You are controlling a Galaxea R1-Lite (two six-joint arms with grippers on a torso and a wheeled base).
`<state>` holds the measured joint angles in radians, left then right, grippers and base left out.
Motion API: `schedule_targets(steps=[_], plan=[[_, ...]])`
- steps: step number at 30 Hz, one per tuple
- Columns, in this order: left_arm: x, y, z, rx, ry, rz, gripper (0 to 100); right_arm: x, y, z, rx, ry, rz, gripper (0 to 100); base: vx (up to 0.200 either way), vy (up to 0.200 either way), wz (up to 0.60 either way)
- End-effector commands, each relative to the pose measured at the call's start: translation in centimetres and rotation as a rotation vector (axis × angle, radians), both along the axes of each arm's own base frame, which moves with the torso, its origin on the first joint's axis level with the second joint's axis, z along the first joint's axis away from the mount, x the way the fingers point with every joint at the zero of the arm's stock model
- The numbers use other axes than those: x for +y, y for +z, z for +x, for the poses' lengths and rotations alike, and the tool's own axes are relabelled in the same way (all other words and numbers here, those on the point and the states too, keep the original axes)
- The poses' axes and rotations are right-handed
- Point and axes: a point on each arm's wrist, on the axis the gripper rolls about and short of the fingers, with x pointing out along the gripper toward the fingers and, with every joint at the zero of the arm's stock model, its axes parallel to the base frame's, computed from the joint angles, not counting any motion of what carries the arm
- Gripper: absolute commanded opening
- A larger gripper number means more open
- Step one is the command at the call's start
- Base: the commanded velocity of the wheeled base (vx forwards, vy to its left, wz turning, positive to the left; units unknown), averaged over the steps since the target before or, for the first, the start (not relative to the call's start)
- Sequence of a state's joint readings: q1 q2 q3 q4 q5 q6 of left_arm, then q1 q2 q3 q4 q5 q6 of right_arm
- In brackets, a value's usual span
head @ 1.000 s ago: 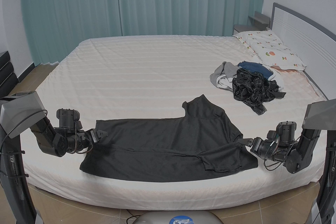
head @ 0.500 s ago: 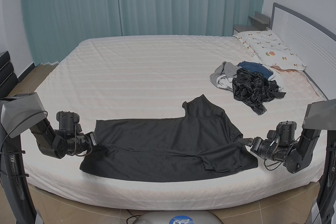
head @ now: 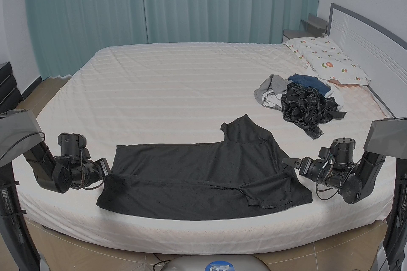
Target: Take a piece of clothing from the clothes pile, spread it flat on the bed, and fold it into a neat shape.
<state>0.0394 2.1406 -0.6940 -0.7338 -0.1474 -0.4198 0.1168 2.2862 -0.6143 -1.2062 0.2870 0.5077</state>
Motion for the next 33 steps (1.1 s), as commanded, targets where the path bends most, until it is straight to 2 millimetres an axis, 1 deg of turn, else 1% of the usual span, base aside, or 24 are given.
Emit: schedule_targets(steps=[1,6,9,14,19,22,26,27,33], plan=[[0.0,1.4,-0.7,-0.03,0.001,0.001,0,0.5,-0.9,0.3,0.025,0.035,-0.03,100,0.0,0.0,0.0],[0.0,1.5,-1.1,-0.029,0.001,0.001,0,0.4,-2.3,0.6,0.018,0.077,-0.105,100,0.0,0.0,0.0],[0.0,1.7,-1.3,-0.03,0.001,0.001,0,0.4,-2.8,0.9,0.007,0.11,-0.132,100,0.0,0.0,0.0],[0.0,1.7,-1.4,-0.027,0.002,0.002,0,0.5,-3.3,1.5,-0.013,0.148,-0.154,100,0.0,0.0,0.0],[0.0,1.6,-1.5,-0.024,0.002,0.002,0,0.7,-3.8,1.6,-0.011,0.164,-0.17,100,0.0,0.0,0.0],[0.0,1.7,-1.4,-0.025,0.002,0.002,0,0.7,-4.1,2.1,-0.024,0.168,-0.184,100,0.0,0.0,0.0],[0.0,1.6,-1.5,-0.024,0.003,0.003,0,0.6,-4.2,2.2,-0.025,0.169,-0.188,100,0.0,0.0,0.0],[0.0,1.6,-1.4,-0.024,0.013,0.011,0,0.7,-4.3,2.4,-0.026,0.17,-0.187,0,0.0,0.0,0.0],[0.0,1.6,-1.5,-0.022,0.013,0.011,0,0.7,-4.6,2.5,-0.023,0.172,-0.186,0,0.0,0.0,0.0]])
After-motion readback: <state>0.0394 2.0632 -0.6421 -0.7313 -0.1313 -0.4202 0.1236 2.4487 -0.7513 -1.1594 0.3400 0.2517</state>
